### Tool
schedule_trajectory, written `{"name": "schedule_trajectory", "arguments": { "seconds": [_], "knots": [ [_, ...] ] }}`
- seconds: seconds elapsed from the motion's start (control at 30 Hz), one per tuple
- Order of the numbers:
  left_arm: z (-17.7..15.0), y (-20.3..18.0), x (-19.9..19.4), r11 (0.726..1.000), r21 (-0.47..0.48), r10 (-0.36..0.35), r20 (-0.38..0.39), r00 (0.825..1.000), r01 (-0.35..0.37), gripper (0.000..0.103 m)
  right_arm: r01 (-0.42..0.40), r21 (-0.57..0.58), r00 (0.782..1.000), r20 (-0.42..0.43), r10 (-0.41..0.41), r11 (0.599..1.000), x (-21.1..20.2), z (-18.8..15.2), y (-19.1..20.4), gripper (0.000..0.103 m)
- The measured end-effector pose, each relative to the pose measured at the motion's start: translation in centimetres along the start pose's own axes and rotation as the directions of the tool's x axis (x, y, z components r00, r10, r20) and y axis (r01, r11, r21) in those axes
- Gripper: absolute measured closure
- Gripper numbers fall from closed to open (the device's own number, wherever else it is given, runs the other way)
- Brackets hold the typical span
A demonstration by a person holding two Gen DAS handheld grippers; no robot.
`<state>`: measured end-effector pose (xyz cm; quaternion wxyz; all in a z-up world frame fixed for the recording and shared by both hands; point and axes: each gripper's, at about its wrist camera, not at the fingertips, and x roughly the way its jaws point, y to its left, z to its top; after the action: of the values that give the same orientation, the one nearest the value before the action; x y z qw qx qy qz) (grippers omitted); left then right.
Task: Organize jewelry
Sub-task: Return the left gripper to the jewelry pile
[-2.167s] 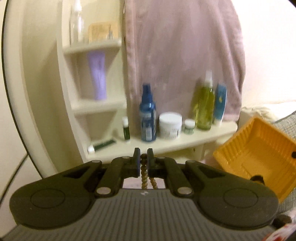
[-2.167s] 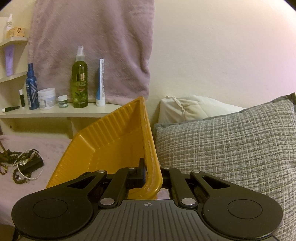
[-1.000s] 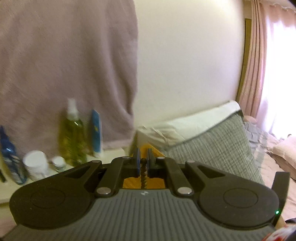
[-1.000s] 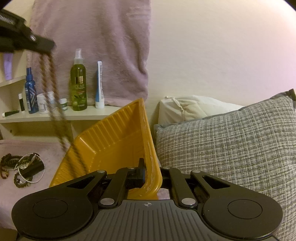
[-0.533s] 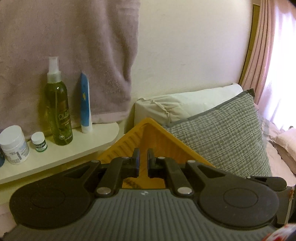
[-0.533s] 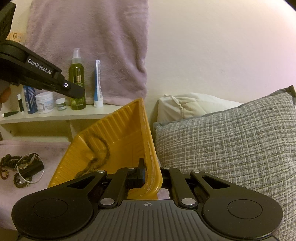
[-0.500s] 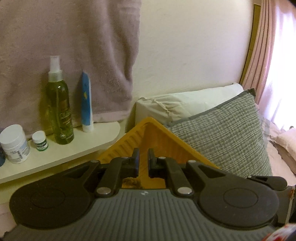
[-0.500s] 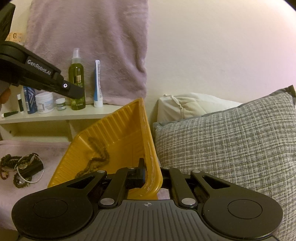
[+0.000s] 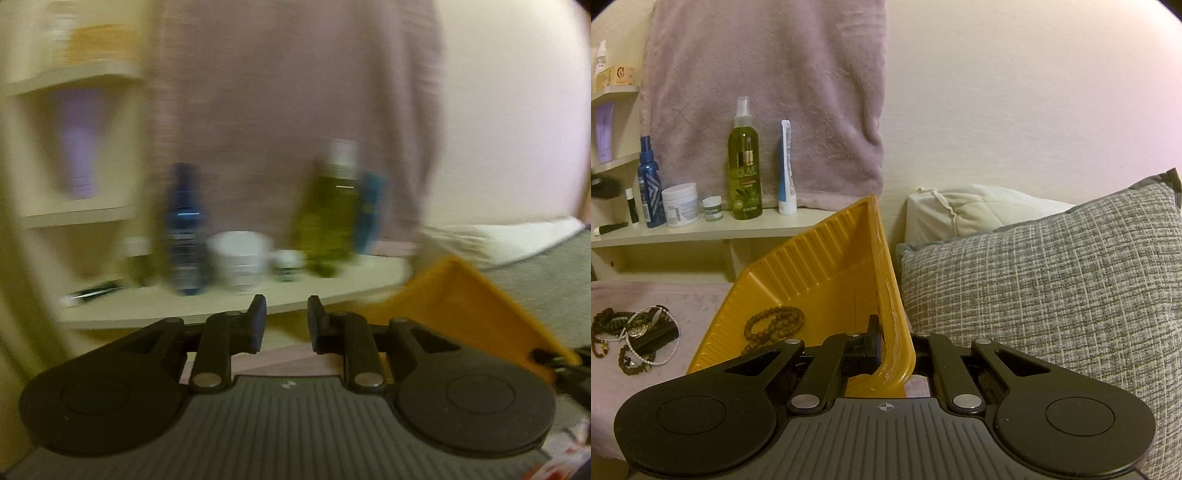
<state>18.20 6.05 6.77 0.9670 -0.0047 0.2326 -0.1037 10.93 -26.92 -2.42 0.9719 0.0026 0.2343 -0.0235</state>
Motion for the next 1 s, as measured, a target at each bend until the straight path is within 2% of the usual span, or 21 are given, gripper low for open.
{"name": "schedule_trajectory", "arguments": {
  "seconds": [0.13, 0.3, 0.47, 0.7, 1.0],
  "knots": [
    [-1.8, 3.3, -1.2, 0.993, -0.013, 0.114, -0.019, 0.993, -0.114, 0.08, 0.002, -0.001, 1.0, -0.002, -0.002, 1.0, 0.0, 0.0, 0.0, 0.097],
    [-5.8, 5.7, -1.7, 0.98, -0.035, 0.191, -0.081, 0.978, -0.194, 0.08, 0.004, -0.005, 1.0, -0.001, -0.004, 1.0, 0.0, 0.0, 0.2, 0.097],
    [-10.0, 6.2, -1.4, 0.969, -0.067, 0.227, -0.152, 0.962, -0.239, 0.08, 0.007, -0.012, 1.0, -0.006, -0.007, 1.0, 0.0, 0.0, 0.2, 0.097],
    [-14.1, 5.8, 0.5, 0.959, -0.121, 0.225, -0.227, 0.947, -0.257, 0.08, 0.01, -0.023, 1.0, -0.008, -0.011, 1.0, 0.1, 0.0, 0.2, 0.097],
    [-14.7, 6.1, 2.6, 0.947, -0.137, 0.253, -0.234, 0.939, -0.29, 0.08, 0.015, -0.03, 1.0, -0.012, -0.016, 0.999, 0.3, 0.0, 0.2, 0.097]
  ]
}}
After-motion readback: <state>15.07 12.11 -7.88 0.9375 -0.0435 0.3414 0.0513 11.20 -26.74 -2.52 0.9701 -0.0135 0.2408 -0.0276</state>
